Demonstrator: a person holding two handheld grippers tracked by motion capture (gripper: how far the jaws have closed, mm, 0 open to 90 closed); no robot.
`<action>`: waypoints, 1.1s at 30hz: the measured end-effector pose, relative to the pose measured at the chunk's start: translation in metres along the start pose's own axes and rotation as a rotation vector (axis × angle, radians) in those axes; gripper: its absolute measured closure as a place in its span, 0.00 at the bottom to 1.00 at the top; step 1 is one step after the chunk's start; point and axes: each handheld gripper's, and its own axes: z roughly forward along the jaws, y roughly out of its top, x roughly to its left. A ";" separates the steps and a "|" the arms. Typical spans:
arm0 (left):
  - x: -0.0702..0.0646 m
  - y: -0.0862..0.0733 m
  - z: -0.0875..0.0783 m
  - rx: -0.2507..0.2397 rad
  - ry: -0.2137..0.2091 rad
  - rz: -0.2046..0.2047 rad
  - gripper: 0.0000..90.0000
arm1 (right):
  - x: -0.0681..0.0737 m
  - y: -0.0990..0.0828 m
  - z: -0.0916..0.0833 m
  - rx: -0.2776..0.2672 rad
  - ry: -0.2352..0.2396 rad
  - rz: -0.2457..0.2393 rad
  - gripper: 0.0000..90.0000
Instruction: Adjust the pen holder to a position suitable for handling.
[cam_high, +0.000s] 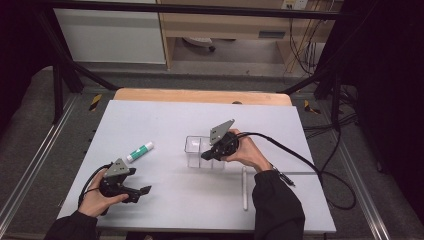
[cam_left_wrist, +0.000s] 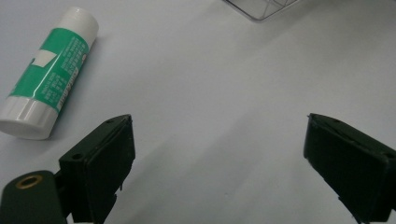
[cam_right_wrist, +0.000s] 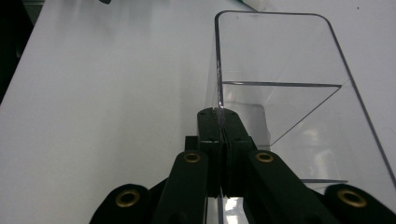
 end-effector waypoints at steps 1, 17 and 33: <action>0.000 0.000 0.000 0.000 0.000 -0.001 0.10 | 0.000 0.000 0.000 -0.003 0.003 -0.001 0.99; -0.001 0.000 0.001 0.001 0.000 0.000 0.10 | -0.001 -0.001 0.000 0.003 -0.029 -0.014 0.84; -0.001 0.000 0.001 0.005 -0.001 -0.002 0.10 | 0.032 -0.002 -0.042 -0.167 -0.252 0.268 0.54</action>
